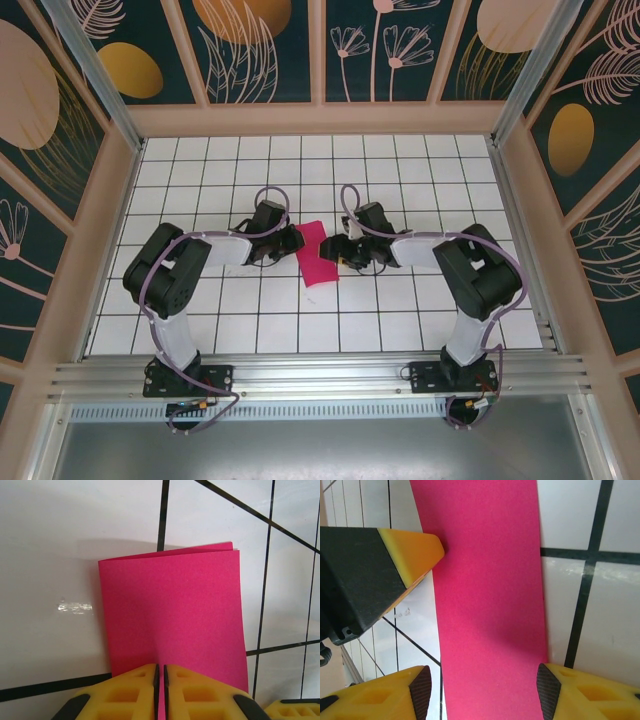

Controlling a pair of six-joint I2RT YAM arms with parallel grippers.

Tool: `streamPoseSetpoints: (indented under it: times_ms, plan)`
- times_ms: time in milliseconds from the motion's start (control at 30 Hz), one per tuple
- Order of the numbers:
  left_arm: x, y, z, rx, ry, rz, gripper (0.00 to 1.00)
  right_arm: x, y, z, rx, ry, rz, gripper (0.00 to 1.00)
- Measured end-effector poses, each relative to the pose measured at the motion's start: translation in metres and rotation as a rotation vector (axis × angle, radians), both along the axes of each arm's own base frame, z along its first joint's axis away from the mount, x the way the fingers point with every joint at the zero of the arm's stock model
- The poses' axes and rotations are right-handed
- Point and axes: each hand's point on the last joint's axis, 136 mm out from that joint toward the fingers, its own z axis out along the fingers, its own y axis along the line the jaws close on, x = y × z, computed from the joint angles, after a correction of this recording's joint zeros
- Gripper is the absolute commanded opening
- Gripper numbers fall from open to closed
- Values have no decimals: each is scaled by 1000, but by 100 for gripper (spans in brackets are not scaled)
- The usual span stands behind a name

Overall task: Fold a paper plane with a square sheet of paper (pick it up from the middle)
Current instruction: Third fold the triangle at the center of the table.

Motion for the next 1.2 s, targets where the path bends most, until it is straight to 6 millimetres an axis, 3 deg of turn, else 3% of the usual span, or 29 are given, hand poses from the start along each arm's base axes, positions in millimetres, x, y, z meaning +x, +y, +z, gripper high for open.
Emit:
streamPoseSetpoints:
  times_ms: [300, 667, 1200]
  plan:
    - [-1, -4, 0, -12, -3, -26, 13, 2, -1, -1, -9, -3, -14, 61]
    - [-5, -12, 1, -28, -19, -106, 12, 0, -18, -2, -34, 1, -84, 60]
    - [-8, -24, 1, -43, -48, -217, 12, -15, -25, -1, 28, 12, -120, 58]
